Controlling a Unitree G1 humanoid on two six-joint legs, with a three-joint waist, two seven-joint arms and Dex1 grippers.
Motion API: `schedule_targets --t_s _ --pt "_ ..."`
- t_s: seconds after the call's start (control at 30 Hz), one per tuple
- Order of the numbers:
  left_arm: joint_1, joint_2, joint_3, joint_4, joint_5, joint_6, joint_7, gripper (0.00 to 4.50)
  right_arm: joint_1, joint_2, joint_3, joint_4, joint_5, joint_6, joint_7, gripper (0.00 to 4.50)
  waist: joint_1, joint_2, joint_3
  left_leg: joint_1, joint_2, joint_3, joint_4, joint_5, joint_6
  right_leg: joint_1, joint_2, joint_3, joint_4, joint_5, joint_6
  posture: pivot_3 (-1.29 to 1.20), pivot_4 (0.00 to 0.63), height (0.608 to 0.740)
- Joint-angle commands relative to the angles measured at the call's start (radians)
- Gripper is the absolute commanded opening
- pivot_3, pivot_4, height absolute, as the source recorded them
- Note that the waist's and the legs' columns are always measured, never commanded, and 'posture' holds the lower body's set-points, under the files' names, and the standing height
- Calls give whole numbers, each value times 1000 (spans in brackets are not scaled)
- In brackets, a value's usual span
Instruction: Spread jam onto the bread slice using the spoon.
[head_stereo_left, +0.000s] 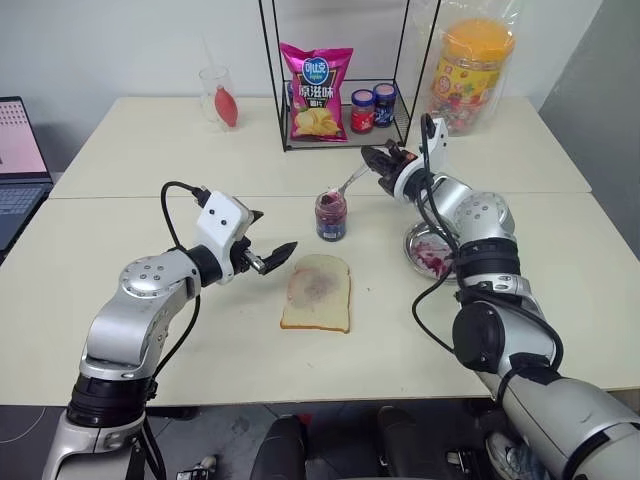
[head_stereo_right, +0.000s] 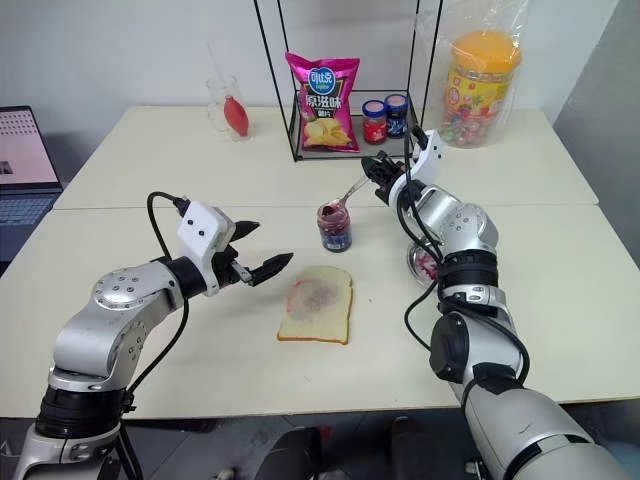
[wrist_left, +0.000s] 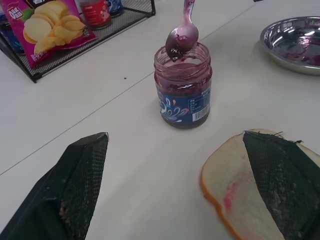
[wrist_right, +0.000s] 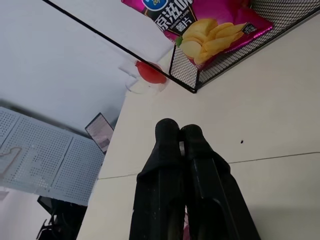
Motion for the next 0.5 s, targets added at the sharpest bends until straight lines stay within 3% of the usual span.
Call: schedule_targets --t_s 0.03,0.27,0.5 --pt "-17 -5 25 -24 -18 -38 -16 4500 -43 -17 -14 -72 50 33 -9 6 0 0 0 0 0 0 0 0 0 0 0 0 0 0 0 0 150 740" --pt "43 22 108 -99 -125 -49 -93 4500 8 24 -17 -332 174 192 -94 6 -2 0 0 0 0 0 0 0 0 0 0 0 0 0 0 0 150 740" --pt "209 162 223 -117 -176 -59 -234 4500 153 77 71 -641 273 337 -160 6 -5 0 0 0 1 -1 -1 0 0 0 1 0 0 0 0 0 150 740"
